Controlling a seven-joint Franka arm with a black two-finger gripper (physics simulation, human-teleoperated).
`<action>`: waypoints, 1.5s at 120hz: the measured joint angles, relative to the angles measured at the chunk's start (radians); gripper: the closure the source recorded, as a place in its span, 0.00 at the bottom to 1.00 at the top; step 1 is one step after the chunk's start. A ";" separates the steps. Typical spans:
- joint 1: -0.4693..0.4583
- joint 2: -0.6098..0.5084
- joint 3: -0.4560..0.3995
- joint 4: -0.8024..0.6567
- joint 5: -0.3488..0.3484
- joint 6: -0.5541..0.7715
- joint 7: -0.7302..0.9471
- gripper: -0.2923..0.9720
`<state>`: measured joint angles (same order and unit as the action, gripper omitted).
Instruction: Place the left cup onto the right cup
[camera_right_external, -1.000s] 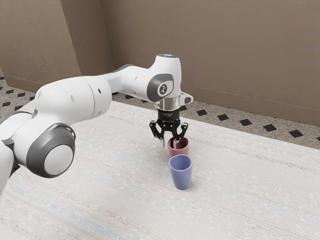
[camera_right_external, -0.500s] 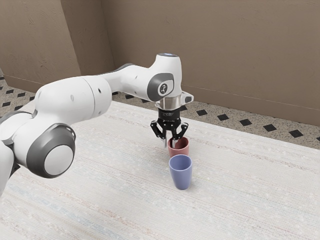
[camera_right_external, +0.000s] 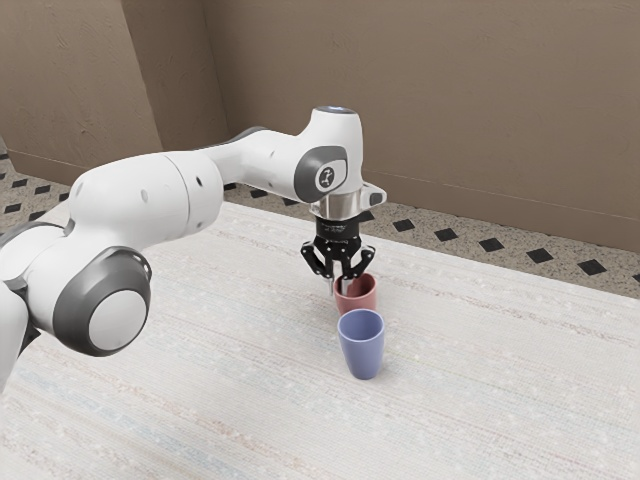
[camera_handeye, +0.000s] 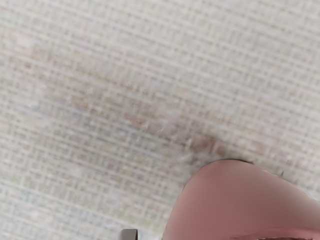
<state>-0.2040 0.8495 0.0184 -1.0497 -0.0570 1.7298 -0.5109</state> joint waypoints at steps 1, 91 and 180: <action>0.000 0.000 0.000 0.000 0.000 0.000 0.000 0.77; -0.012 -0.046 0.003 -0.022 0.004 -0.001 -0.004 0.85; -0.020 -0.180 0.003 -0.056 0.013 -0.019 -0.007 0.85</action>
<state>-0.2244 0.6691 0.0214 -1.1058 -0.0444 1.7111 -0.5175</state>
